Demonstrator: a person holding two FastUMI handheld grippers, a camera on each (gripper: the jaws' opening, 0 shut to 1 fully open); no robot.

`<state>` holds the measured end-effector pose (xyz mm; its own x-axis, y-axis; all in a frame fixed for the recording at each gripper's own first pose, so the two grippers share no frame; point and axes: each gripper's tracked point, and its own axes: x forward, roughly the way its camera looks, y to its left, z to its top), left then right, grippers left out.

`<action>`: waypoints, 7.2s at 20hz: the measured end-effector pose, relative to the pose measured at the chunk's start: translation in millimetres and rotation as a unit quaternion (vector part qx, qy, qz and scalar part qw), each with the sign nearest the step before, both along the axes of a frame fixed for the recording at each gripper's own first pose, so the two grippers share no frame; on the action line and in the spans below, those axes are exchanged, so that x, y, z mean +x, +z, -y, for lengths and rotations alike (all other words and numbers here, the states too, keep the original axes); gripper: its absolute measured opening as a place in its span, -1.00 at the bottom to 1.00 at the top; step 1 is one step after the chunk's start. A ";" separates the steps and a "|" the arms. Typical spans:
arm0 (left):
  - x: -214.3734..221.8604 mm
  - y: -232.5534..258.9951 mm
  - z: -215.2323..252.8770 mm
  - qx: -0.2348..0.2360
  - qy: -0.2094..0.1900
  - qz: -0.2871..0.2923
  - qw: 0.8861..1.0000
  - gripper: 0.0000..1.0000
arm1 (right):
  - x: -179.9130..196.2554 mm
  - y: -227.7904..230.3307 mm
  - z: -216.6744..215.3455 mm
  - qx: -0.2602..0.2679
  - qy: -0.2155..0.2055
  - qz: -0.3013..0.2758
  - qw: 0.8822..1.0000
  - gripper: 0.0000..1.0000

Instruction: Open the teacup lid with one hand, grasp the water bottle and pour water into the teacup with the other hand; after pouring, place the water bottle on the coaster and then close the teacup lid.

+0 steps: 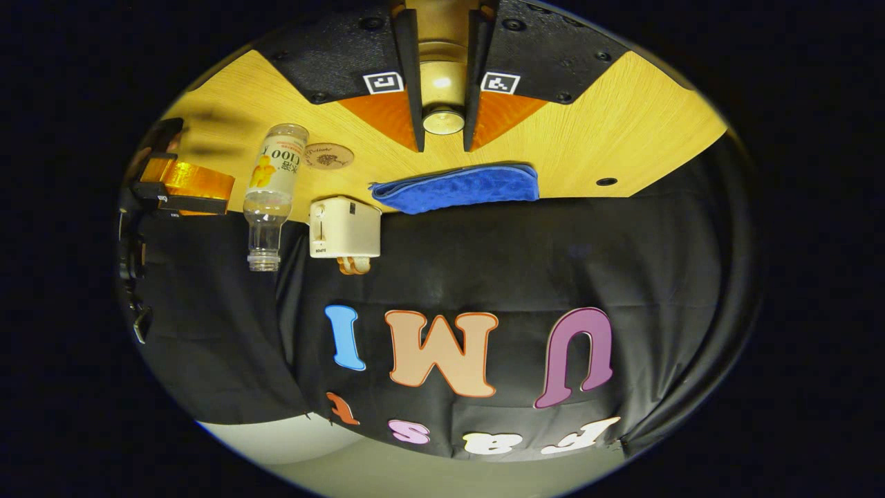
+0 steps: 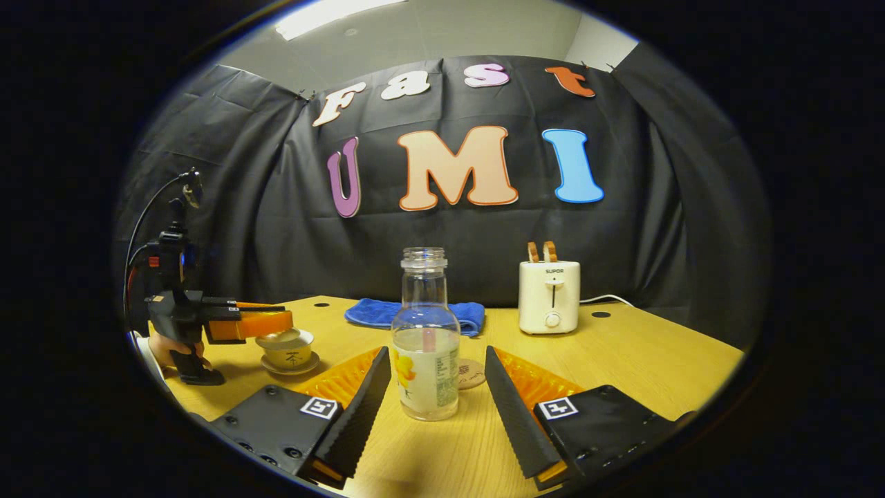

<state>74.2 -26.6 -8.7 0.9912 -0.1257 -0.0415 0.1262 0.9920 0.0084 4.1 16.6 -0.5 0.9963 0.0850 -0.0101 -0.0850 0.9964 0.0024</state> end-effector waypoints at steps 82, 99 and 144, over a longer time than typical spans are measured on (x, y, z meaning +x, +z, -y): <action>-50.9 8.7 -88.8 -0.002 0.102 0.018 0.995 -0.48 | 101.0 -30.7 -108.5 -0.662 0.027 -0.053 0.748 0.59; -50.5 8.7 -89.1 -0.003 0.105 0.017 0.994 -0.48 | 102.7 -11.0 -110.0 -0.766 0.015 0.010 0.642 0.57; -50.6 8.0 -90.0 -0.003 0.109 0.018 0.994 -0.48 | 110.9 74.0 -156.9 -0.852 -0.040 0.199 0.482 0.55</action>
